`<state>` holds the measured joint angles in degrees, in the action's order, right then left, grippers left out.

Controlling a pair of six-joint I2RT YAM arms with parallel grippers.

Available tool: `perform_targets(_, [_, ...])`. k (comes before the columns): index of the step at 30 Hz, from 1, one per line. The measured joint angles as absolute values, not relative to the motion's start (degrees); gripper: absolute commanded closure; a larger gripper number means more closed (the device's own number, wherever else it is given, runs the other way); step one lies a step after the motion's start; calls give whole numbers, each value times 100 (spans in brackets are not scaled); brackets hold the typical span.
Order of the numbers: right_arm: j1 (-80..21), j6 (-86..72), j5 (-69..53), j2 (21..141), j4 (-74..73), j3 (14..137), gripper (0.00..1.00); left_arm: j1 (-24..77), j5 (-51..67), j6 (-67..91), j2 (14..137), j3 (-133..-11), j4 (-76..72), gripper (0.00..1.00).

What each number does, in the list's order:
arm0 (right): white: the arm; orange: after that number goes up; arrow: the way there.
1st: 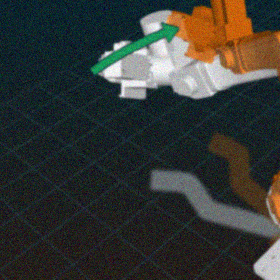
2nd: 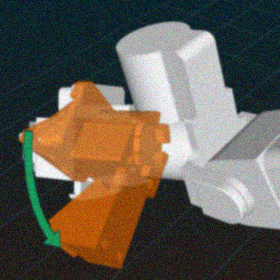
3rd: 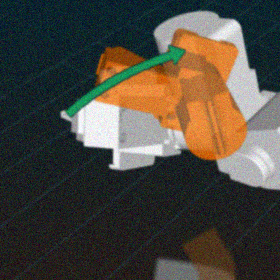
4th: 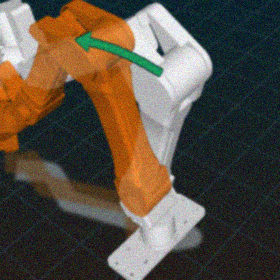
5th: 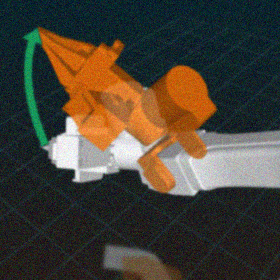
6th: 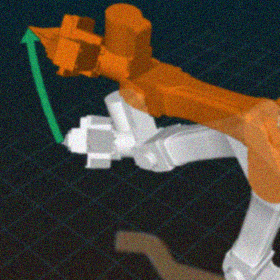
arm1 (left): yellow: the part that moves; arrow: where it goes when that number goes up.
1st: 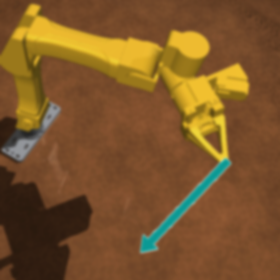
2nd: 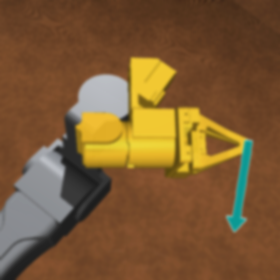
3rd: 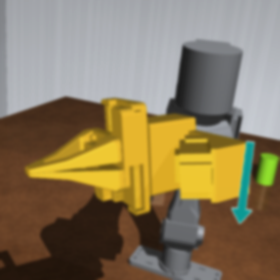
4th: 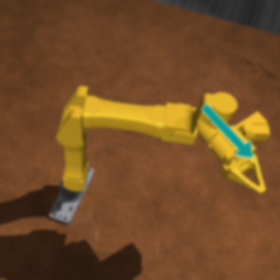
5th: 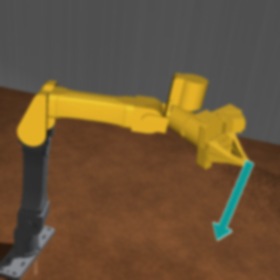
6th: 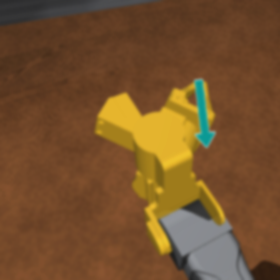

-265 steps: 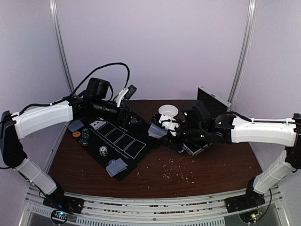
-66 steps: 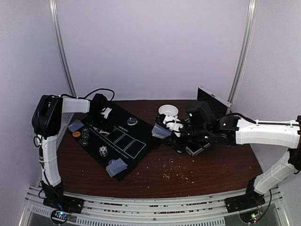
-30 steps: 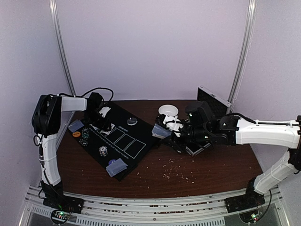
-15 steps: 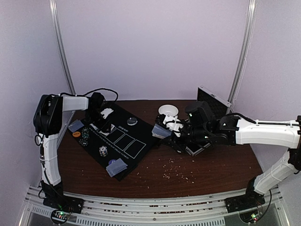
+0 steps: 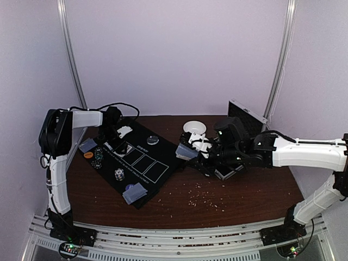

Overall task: Distribute texas hold em gaming equipment
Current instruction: Adjust the poker card in the community card area, then pick up the poker card from the face-down deck piles.

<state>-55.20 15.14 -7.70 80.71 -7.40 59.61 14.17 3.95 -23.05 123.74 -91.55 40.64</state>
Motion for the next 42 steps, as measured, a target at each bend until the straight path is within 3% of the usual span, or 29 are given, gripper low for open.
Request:
perform_targets(14, [-5520,1511,-770,8071,-744,5961,61,1428,-56,-2368,12232,-9139,4117,40])
perform_targets(25, [-5520,1507,-775,8095,-740,5961,61,1669,231,-2191,11472,-9043,4346,41])
perform_targets(30, [-5520,1507,-777,8101,-760,5961,61,1887,1374,-1813,11054,-9004,4346,41])
perform_targets(37, [-5520,1507,-777,8128,-757,5961,61,2659,3026,-582,9526,-8646,3083,22])
perform_targets(42, [-5520,1507,-786,8217,-760,5964,61,3557,3736,478,9050,-7905,1872,18])
